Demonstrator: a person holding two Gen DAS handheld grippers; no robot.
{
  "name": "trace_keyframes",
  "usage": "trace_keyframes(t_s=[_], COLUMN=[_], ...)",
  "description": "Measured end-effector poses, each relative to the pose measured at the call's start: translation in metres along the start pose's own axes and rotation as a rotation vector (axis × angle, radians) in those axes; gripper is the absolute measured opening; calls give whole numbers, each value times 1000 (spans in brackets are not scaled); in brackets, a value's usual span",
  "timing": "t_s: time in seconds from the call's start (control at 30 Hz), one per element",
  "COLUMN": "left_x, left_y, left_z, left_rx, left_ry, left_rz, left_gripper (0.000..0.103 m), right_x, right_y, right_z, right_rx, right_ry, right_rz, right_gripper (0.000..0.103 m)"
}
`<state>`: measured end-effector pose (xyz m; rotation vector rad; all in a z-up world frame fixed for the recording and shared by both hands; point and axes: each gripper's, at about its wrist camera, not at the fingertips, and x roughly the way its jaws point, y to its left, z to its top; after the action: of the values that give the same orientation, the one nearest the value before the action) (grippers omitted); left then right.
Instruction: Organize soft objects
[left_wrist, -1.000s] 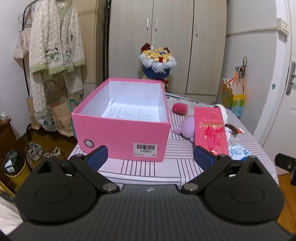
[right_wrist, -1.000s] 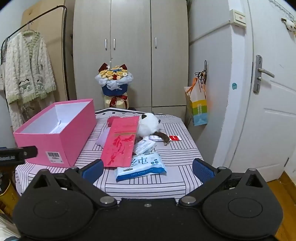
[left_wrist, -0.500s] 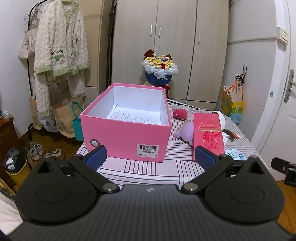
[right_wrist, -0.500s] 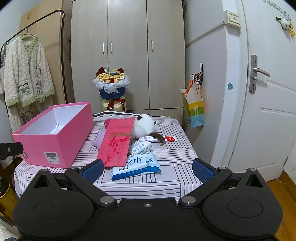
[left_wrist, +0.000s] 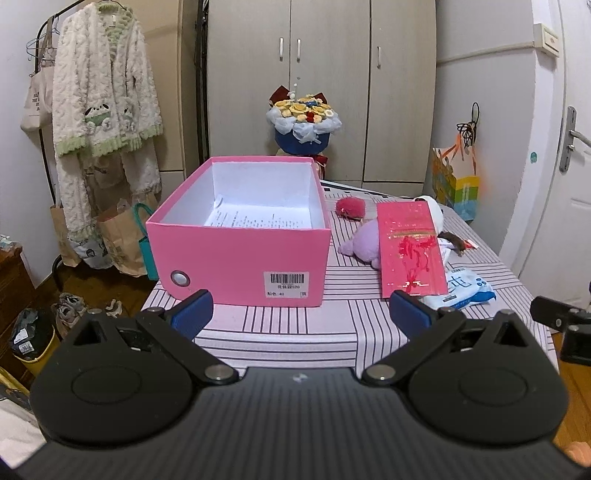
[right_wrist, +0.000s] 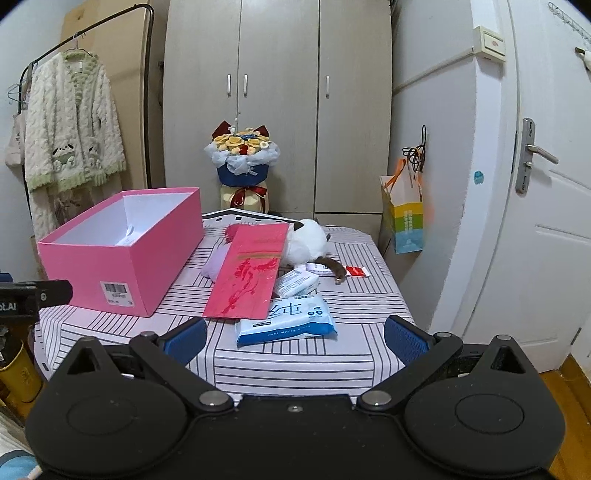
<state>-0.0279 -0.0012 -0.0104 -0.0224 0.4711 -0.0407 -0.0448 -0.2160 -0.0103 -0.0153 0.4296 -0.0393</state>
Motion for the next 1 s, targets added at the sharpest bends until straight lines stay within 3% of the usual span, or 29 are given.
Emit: trace_keyframes(t_s=[0.4, 1.0], left_x=[9, 24], left_y=[-4, 0], left_z=[-2, -4], left_rx=[20, 29], left_ry=[10, 51], left_rz=[-3, -18], left_gripper=[103, 103], right_x=[-6, -4], right_y=[-6, 4], right_z=[0, -5], right_rx=[31, -29], right_ry=[-25, -54], right_rz=[-6, 33], right_gripper=[103, 103])
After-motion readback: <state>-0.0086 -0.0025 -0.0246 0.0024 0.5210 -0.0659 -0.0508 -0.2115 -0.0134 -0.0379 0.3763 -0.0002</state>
